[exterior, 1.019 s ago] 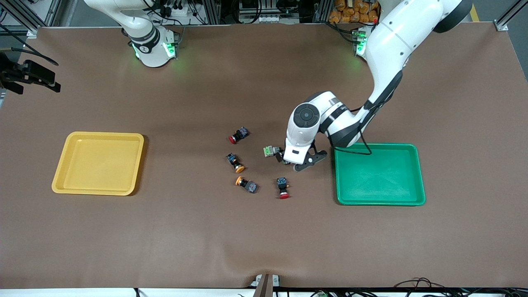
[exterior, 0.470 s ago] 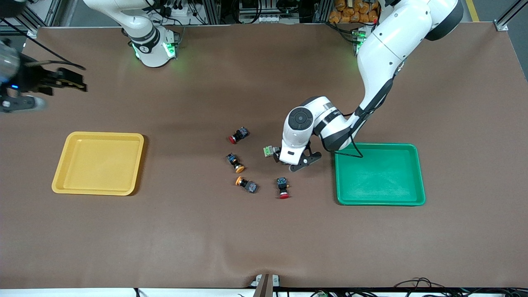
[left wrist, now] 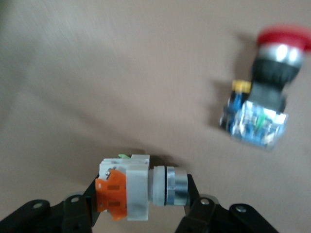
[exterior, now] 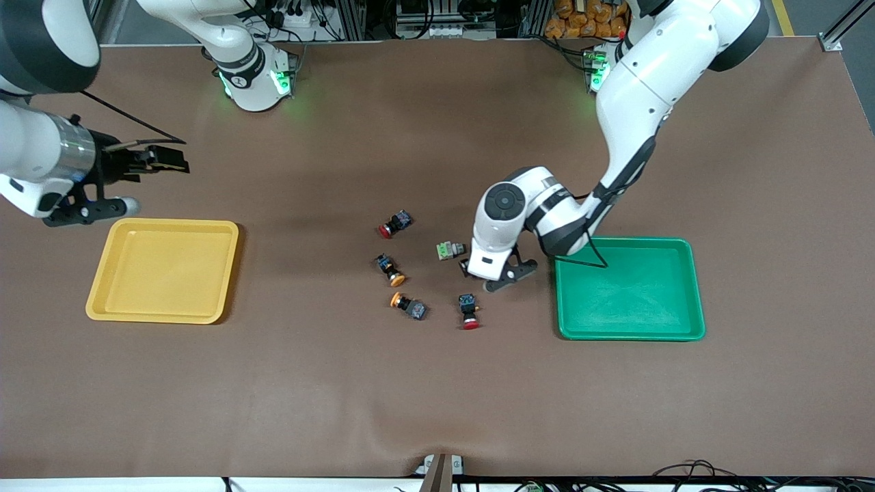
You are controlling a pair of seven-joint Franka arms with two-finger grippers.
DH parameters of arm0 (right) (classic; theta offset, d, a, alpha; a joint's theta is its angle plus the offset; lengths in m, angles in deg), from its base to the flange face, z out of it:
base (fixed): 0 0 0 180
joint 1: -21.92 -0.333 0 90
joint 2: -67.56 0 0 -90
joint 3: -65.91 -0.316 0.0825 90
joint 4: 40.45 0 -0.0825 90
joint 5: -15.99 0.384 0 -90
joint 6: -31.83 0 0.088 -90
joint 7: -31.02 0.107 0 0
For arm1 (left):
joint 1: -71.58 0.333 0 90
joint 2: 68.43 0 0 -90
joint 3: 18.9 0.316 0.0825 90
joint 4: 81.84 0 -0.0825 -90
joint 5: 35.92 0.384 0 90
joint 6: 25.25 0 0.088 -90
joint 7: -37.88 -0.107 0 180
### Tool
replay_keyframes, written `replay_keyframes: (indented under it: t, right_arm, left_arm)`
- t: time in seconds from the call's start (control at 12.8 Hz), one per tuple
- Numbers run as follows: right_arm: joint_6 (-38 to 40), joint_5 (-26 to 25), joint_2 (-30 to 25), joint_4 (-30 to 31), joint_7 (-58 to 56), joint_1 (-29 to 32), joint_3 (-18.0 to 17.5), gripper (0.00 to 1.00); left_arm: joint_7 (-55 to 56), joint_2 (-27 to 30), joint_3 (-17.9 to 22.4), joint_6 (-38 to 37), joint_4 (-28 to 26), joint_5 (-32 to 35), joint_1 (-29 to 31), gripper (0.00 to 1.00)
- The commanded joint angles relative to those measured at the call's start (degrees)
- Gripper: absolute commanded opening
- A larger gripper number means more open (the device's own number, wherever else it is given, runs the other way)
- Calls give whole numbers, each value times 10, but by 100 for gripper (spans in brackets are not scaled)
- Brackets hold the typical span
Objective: Place green and yellow buttons in trays
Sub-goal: 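Carry the switch into the green tray while the right gripper reaches out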
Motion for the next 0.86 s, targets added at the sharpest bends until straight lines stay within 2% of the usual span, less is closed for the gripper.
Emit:
replay_keyframes:
  t: [0.0, 0.16, 0.47, 0.63, 0.78]
  right_arm:
    - [-34, 15, 19, -2, 7, -16, 1, 100]
    - [-69, 42, 44, -2, 7, -30, 1, 100]
    - [-174, 47, 89, -2, 26, -85, -7, 100]
    - [-231, 47, 119, 1, 26, -86, -43, 100]
    - [-326, 47, 141, 26, 31, -92, -72, 100]
  left_arm:
    - [-39, 64, -4, -65, -13, 12, 49, 0]
    - [-117, 90, -9, -100, -23, 6, 102, 0]
    - [-226, 113, -13, -120, -76, 5, 213, 0]
    - [-261, 107, -13, -116, -81, 5, 253, 0]
    - [-262, 100, -13, -114, -82, 9, 275, 0]
